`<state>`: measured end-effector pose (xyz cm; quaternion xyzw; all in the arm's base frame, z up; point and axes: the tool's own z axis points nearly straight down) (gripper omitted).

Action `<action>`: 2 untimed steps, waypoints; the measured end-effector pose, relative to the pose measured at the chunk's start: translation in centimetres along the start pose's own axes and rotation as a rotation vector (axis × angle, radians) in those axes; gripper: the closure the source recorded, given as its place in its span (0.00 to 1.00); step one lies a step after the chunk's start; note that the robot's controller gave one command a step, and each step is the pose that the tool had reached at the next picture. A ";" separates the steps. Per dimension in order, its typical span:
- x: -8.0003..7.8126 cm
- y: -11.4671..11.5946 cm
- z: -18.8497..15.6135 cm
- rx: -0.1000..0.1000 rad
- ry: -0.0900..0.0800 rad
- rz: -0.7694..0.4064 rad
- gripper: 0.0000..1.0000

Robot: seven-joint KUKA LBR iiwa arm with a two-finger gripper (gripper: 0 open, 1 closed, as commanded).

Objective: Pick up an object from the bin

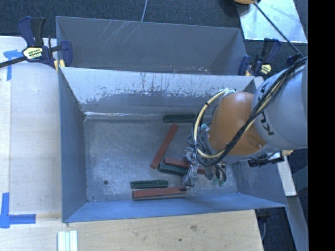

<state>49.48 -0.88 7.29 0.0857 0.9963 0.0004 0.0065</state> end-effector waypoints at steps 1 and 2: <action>0.0 0.0 0.0 0.000 0.000 0.000 1.00; -0.8 -1.3 -19.3 0.000 0.002 0.002 1.00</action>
Offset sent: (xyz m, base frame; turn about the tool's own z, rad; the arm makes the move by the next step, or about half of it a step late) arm 0.0010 -0.0137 0.1884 0.0027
